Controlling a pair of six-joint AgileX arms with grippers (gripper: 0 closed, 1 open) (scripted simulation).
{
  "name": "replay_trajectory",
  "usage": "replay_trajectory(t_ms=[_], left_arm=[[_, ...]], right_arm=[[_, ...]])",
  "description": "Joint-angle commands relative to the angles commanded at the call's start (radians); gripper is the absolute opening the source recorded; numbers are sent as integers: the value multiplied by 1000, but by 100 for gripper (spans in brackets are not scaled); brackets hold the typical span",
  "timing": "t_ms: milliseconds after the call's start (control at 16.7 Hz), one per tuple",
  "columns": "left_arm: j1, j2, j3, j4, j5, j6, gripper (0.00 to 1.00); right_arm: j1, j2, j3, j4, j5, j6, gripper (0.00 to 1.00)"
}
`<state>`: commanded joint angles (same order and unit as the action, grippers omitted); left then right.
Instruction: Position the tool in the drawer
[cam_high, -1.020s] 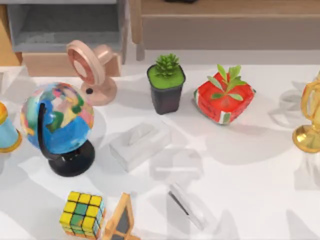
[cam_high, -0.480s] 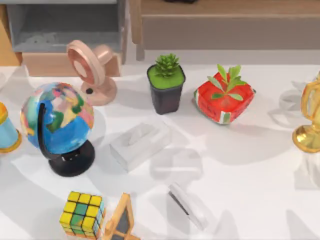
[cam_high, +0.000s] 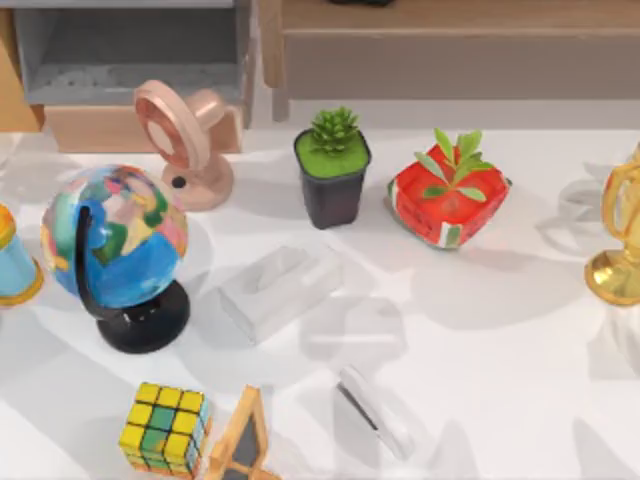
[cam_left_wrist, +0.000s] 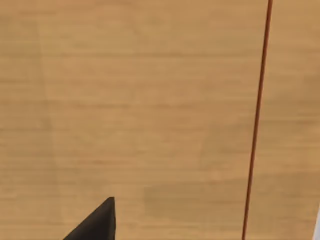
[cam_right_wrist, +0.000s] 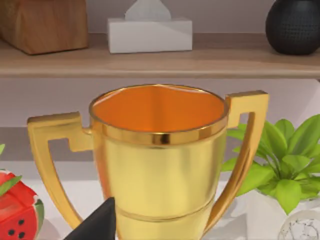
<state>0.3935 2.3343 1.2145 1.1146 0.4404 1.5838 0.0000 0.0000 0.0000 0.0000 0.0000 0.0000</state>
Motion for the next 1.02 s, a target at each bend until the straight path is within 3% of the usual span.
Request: replay_trajectory(t_ms=[120, 900, 1020], left_arm=[[0, 0, 0, 0, 0, 0, 100], [0, 0, 0, 0, 0, 0, 2], [0, 0, 0, 0, 0, 0, 0]], right_arm=[[0, 0, 0, 0, 0, 0, 100], [0, 0, 0, 0, 0, 0, 100], [0, 0, 0, 0, 0, 0, 100]])
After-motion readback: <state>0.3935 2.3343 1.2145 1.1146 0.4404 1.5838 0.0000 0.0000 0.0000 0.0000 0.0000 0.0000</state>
